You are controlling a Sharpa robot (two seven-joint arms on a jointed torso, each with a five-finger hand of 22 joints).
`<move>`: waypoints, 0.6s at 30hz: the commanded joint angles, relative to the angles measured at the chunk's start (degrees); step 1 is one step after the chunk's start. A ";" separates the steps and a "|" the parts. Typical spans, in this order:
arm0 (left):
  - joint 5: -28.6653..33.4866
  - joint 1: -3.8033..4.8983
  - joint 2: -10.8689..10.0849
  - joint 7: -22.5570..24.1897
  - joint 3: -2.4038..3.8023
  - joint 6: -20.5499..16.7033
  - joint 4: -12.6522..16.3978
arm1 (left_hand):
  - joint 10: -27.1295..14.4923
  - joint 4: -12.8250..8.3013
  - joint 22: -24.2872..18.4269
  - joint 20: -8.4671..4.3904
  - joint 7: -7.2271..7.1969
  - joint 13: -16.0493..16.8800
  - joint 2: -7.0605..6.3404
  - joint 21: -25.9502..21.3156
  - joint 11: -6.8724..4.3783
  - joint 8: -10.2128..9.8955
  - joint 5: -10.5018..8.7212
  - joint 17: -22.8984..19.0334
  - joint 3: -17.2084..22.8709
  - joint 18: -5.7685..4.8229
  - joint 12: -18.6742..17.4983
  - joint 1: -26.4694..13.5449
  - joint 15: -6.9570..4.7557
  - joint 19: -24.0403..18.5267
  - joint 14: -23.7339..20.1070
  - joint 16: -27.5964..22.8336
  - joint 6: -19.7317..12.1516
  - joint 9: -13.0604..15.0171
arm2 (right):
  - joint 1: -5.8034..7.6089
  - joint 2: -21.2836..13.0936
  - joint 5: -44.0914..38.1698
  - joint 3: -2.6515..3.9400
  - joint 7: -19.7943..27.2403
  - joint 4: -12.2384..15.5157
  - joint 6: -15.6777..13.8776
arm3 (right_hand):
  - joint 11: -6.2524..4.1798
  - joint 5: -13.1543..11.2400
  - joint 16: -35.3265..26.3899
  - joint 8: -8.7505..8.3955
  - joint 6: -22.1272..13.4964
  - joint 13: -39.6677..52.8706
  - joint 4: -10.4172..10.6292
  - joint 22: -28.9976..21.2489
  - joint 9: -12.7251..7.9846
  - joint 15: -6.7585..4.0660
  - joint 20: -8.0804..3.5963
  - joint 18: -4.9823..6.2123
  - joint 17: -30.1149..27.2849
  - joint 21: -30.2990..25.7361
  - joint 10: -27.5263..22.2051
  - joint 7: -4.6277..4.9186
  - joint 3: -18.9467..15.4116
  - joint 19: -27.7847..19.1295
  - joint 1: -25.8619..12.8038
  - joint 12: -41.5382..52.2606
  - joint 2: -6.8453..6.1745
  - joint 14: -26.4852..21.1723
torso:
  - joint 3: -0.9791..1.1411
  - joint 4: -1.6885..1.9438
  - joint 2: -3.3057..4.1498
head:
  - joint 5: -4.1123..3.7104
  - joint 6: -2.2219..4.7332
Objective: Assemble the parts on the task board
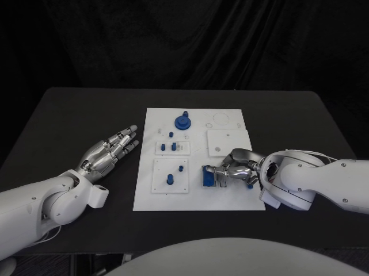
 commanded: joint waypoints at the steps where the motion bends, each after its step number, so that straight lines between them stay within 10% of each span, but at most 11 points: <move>1: 0.25 -0.09 0.12 3.47 0.05 0.65 0.06 | -0.11 0.16 0.08 0.45 -0.26 -0.05 -0.22 -0.23 0.07 0.21 0.29 -0.10 0.03 0.79 0.16 0.58 0.38 0.07 -0.02 -0.21 -0.18 0.05 | -0.01 -0.03 0.09 -0.01 0.12 -0.02 -0.58 | 0.28 -0.36 -0.38 -0.25 -0.11 15.09 0.11 12.81 -0.09 0.46 0.30 -0.08 9.80 -0.35 5.98 0.46 -0.67 3.08 -1.11 0.15 0.26 5.03 | 0.03 -0.09 -0.02 | 0.13 0.00; 13: 0.25 -0.12 0.11 3.41 0.05 0.77 0.04 | -0.10 0.17 0.08 0.47 -0.29 -0.05 -0.21 -0.23 0.08 0.21 0.31 -0.10 0.04 0.79 0.16 0.59 0.41 0.07 -0.02 -0.21 -0.19 0.05 | -0.01 -0.56 -0.99 -0.01 1.57 0.56 -1.57 | 0.26 -0.21 -0.40 -0.03 0.10 15.09 -0.30 12.79 0.08 0.46 0.32 -0.07 9.77 -0.40 5.98 0.40 -1.33 3.06 -0.44 0.15 0.21 5.02 | 0.07 0.01 -0.08 | 0.28 0.00; 18: 0.25 -0.14 -0.05 3.44 0.05 0.73 0.07 | -0.10 0.17 0.08 0.47 -0.29 -0.05 -0.21 -0.23 0.08 0.21 0.31 -0.10 0.04 0.79 0.16 0.59 0.41 0.07 -0.02 -0.21 -0.19 0.05 | -0.01 -1.44 -5.47 -0.01 3.25 1.59 -2.48 | -0.27 0.72 -0.34 3.98 -0.35 15.09 -2.62 12.84 3.36 0.01 -0.07 -0.09 9.88 -0.32 5.98 -0.22 -3.08 3.13 6.03 0.15 -1.18 5.05 | 0.08 -0.07 -0.07 | 0.62 0.00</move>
